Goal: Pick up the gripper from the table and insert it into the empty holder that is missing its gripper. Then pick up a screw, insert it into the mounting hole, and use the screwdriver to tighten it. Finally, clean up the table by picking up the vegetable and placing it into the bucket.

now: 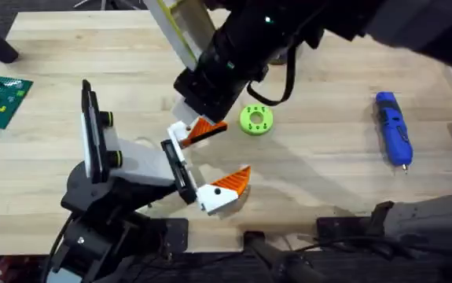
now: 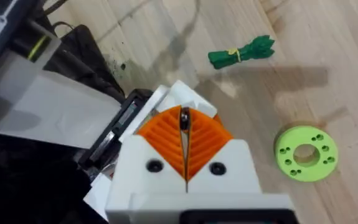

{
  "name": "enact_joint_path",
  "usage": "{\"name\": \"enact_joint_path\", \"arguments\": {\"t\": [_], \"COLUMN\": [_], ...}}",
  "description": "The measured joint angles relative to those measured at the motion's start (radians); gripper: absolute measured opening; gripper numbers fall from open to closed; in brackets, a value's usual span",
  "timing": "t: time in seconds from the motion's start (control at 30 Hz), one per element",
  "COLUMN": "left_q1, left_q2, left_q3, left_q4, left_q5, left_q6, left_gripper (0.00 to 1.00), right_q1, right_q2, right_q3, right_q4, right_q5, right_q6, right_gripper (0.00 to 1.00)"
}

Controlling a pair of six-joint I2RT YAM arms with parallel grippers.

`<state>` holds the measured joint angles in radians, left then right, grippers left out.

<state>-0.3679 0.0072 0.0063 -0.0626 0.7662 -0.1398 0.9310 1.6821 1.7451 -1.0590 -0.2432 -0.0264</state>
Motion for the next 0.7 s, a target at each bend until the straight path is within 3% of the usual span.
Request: {"name": "enact_joint_path", "arguments": {"t": [0.7], "left_q1": [0.000], "left_q2": [0.001], "left_q3": [0.000], "left_q4": [-0.001], "left_q5": [0.001], "left_q6": [-0.013], "left_gripper": [0.986], "right_q1": [0.000], "right_q2": [0.050], "right_q3": [-0.028], "right_q4": [0.031], "right_q5": [-0.021], "right_q6": [0.000], "right_gripper": [0.006]}}
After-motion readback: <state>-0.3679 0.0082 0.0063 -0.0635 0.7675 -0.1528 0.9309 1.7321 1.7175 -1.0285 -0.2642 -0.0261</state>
